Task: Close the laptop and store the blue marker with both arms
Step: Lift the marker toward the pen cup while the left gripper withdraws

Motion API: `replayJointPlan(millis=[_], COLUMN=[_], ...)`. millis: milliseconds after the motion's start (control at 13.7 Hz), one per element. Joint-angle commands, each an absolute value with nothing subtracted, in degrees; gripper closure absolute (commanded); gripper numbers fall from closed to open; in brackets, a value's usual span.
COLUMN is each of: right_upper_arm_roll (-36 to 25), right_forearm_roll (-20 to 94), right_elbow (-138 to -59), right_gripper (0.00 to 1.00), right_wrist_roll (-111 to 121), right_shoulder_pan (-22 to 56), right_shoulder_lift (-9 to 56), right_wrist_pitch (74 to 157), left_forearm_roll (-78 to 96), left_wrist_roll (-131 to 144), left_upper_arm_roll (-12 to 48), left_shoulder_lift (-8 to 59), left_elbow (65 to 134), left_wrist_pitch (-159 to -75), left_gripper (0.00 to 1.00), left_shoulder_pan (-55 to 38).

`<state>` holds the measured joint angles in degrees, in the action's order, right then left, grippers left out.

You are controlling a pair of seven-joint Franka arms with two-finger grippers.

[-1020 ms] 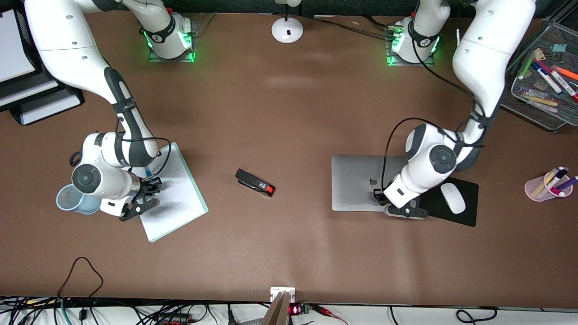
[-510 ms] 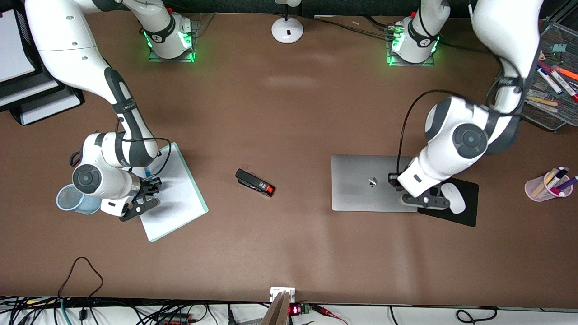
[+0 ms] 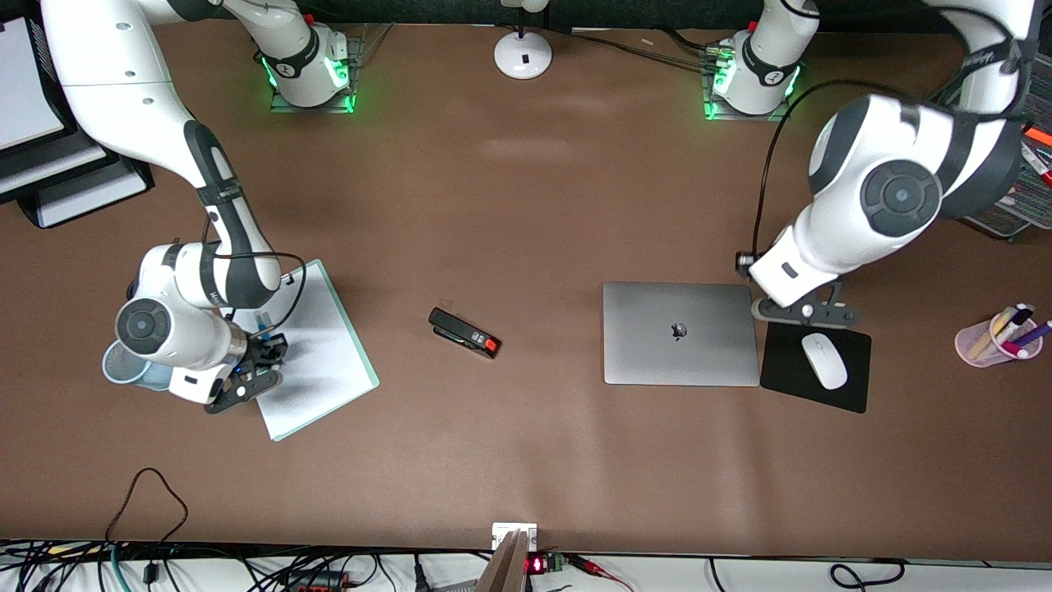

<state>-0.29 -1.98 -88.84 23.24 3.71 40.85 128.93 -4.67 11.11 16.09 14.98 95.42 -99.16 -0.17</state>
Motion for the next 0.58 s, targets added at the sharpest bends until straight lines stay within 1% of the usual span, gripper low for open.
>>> replayJointPlan(millis=[0,73,219,364,510], right_upper_arm_roll=[-0.26,-0.26,-0.35,-0.35,-0.35], right_forearm_roll=[-1.58,-1.50,-0.80,4.01,10.34], right_elbow=[-88.33,-88.42,-88.33,-88.24,-88.24], right_gripper=[0.91,0.91,0.91,0.91,0.92], right_wrist_roll=[26.35,29.06,33.99,41.44,52.50], right_shoulder_pan=[3.43,3.34,2.21,0.36,-3.67], right_shoulder_lift=[37.11,35.00,30.61,27.26,26.37], right_wrist_pitch=[127.88,126.75,123.15,120.07,117.87], left_forearm_roll=[-5.80,-5.71,-5.54,-5.36,-5.19], left_wrist_roll=[7.39,6.69,5.72,5.71,5.71], left_upper_arm_roll=[16.35,16.35,16.09,15.91,16.08], left_shoulder_lift=[15.21,15.12,14.94,14.85,14.77], left_elbow=[91.33,90.36,85.89,82.02,79.29], left_wrist_pitch=[-93.62,-92.30,-87.92,-84.04,-82.27], left_gripper=[0.00,0.00,0.00,0.00,0.00], left_shoulder_pan=[0.00,0.09,0.17,0.87,2.37])
